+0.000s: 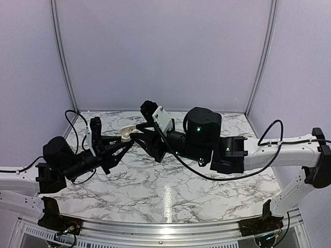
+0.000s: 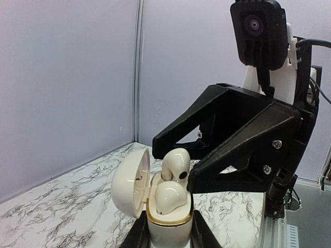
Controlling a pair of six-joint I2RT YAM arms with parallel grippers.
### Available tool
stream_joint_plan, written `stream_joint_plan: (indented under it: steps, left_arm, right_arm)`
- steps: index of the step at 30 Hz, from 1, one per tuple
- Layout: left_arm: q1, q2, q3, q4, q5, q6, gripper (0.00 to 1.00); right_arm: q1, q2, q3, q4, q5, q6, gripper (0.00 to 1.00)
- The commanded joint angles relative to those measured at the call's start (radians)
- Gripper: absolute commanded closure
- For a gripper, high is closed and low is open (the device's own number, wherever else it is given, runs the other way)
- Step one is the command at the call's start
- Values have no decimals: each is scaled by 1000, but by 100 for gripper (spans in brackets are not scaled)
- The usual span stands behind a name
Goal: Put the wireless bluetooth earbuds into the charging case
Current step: Insert the right earbud into the right side groove of the charging case.
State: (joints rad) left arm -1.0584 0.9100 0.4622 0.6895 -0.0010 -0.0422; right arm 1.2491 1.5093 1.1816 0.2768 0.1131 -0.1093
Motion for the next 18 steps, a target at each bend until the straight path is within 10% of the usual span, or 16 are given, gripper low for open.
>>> stream_joint_plan:
  steps: [1,18]
  left_arm:
    - [3,-19,9,79,7,-5,100]
    - [6,-8,8,70,76,-7,100]
  right_arm:
    - [9,-8,27,-31,-9,6,62]
    - [-107,-177,-40,-39,-297,61,33]
